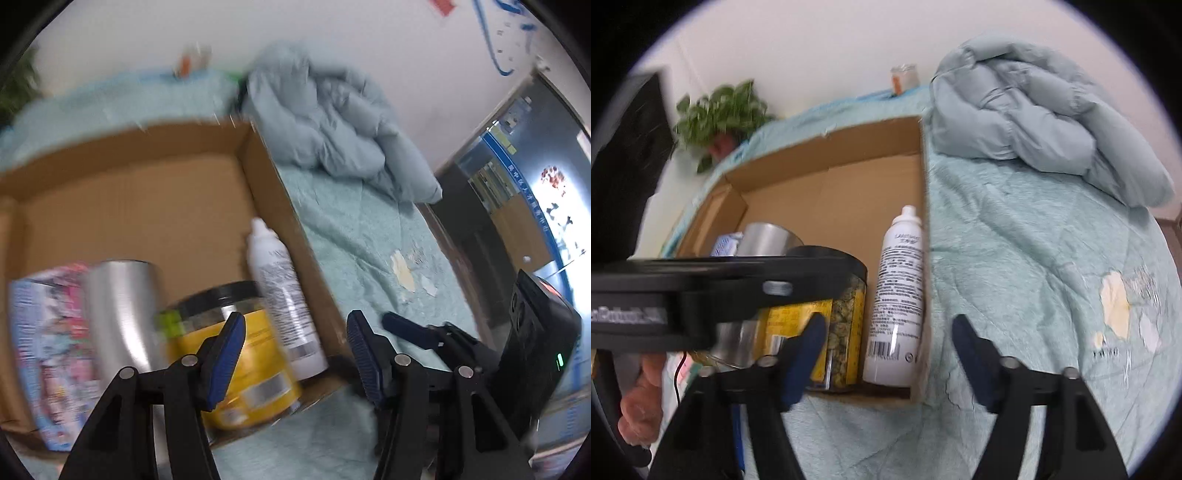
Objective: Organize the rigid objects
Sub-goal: 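Open the left gripper to release the spray bottle, then move the left gripper to the white handheld fan and grasp its handle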
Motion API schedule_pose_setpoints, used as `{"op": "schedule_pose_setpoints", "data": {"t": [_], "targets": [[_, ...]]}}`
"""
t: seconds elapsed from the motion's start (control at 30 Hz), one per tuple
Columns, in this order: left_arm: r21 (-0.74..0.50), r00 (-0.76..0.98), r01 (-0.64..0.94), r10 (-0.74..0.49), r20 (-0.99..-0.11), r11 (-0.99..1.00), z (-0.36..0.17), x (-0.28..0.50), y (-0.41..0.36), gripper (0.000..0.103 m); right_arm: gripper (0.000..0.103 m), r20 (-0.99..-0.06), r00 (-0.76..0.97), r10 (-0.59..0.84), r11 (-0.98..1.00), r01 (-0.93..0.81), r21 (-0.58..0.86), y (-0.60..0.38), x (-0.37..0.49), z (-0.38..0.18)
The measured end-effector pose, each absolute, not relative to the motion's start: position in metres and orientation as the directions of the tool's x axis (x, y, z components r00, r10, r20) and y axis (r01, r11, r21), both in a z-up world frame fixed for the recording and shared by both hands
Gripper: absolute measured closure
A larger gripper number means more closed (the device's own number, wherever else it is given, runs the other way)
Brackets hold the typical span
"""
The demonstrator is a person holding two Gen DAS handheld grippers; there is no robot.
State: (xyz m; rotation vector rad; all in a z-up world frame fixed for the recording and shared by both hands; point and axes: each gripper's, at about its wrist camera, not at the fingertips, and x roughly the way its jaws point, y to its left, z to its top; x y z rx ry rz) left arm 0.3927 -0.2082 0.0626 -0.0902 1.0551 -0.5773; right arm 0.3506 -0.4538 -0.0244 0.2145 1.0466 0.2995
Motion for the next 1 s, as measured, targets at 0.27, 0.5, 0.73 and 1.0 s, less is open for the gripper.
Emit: {"op": "schedule_pose_setpoints", "data": {"t": [0.27,0.5,0.73,1.0], "targets": [[-0.076,0.804,0.224,-0.228,-0.549,0.972,0.154,0.232,-0.070,0.006,0.027,-0.730,0.631,0.262,0.964,-0.131,0.233,-0.439,0.247,-0.008],[0.076,0.880,0.038,0.003,-0.475,0.996,0.165,0.130,0.013,0.000,0.027,-0.611,0.741,0.279,0.960,-0.218,0.175,-0.413,0.183,0.034],[-0.051,0.810,0.044,-0.066,-0.582,0.998,0.090,0.067,0.040,0.000,0.041,-0.563,0.739,0.369,0.929,-0.276,0.247,-0.393,0.131,0.027],[-0.184,0.725,0.035,-0.152,-0.672,0.982,0.017,0.052,0.037,0.001,0.016,-0.529,0.671,0.520,0.849,-0.474,0.232,-0.352,0.072,0.005]]}}
